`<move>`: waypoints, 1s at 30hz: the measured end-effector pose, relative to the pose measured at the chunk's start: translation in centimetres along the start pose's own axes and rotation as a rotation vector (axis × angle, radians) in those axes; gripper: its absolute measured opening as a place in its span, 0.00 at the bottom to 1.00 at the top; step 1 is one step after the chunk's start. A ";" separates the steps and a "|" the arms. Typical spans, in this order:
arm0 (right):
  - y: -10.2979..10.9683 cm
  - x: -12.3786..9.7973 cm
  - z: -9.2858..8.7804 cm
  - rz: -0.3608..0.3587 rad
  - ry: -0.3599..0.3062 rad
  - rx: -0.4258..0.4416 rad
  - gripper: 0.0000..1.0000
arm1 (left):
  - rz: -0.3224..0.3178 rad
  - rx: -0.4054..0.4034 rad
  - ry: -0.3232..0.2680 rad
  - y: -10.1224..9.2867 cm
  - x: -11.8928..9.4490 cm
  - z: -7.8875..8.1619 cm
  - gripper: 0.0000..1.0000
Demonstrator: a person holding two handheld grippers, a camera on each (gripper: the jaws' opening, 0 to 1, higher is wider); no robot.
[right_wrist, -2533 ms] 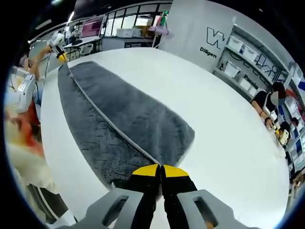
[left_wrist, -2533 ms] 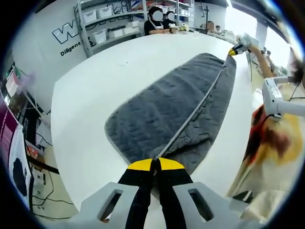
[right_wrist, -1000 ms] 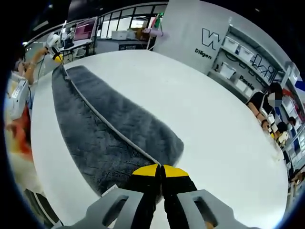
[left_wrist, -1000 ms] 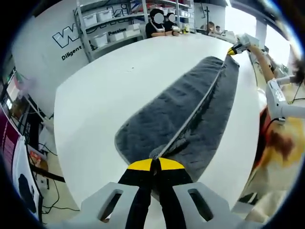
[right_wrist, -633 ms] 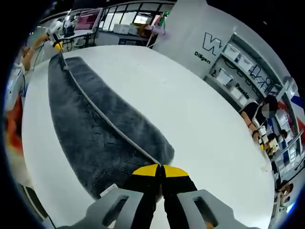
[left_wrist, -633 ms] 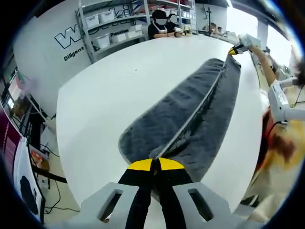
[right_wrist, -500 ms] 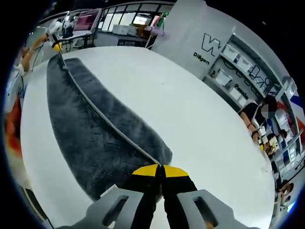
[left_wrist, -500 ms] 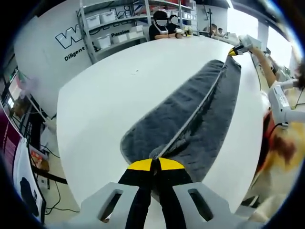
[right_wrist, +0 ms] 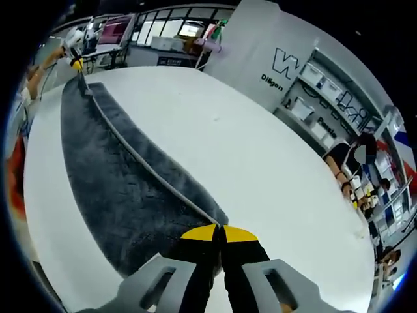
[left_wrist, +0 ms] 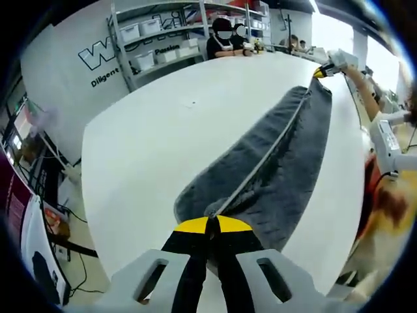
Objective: Fold the towel on the table until its edges align and the towel forms a compact rectangular stack.
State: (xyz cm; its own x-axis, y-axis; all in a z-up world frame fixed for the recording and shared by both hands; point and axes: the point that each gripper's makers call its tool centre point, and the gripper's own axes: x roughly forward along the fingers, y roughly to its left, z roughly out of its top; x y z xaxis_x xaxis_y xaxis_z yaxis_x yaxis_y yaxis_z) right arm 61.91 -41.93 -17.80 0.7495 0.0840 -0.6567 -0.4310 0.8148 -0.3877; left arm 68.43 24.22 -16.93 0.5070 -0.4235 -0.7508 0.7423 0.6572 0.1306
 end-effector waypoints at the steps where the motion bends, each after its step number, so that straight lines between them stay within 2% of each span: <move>1: -0.2 0.0 0.1 -0.008 -0.004 0.000 0.00 | -0.002 0.000 0.000 0.1 0.0 0.1 0.02; 13: -0.5 -0.1 0.2 -0.028 -0.018 0.006 0.00 | 0.013 0.010 -0.020 0.8 0.0 1.3 0.02; 30: -1.6 0.0 1.5 -0.075 -0.057 0.014 0.00 | 0.027 0.010 -0.045 2.4 0.0 2.3 0.02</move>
State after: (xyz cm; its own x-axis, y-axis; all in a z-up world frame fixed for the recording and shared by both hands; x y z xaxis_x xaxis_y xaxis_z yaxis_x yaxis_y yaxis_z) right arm 63.35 -42.40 -16.24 0.8069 0.0542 -0.5882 -0.3656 0.8279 -0.4253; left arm 71.25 24.40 -15.12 0.5459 -0.4335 -0.7170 0.7322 0.6628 0.1567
